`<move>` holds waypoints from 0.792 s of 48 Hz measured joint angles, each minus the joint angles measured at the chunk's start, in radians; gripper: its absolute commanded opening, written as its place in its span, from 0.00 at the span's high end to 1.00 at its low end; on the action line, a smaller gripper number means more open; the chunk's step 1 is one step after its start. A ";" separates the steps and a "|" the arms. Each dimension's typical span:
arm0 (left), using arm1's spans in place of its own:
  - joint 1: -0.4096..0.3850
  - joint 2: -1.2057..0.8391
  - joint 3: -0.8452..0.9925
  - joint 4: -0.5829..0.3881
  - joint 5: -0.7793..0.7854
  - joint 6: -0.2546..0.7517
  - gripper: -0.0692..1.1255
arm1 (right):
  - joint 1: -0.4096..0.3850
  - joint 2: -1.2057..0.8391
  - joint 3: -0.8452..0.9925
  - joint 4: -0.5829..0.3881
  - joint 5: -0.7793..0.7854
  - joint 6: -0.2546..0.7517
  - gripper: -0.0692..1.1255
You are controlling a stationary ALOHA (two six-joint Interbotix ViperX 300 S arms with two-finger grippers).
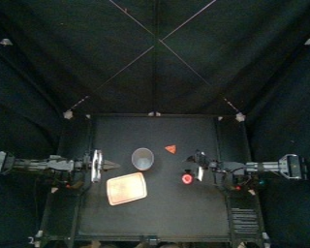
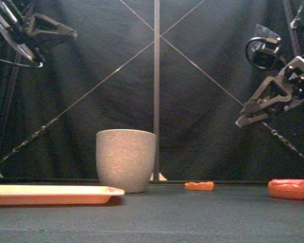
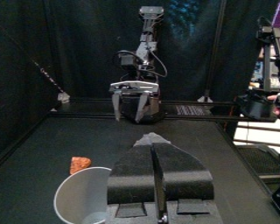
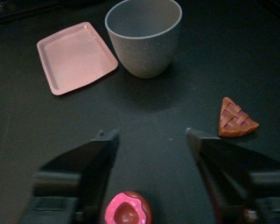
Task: Pick the donut then place it on the pink plate
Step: Pick the donut
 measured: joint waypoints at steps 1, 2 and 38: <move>0.002 0.000 0.000 0.000 0.000 0.000 0.95 | 0.000 0.005 0.000 0.003 0.002 0.000 0.04; 0.003 0.000 0.000 0.000 0.000 0.000 0.95 | 0.000 0.008 0.000 0.008 0.000 0.003 0.05; 0.048 0.000 0.014 -0.029 0.000 -0.005 0.95 | 0.097 0.198 -0.015 0.179 0.245 0.005 0.07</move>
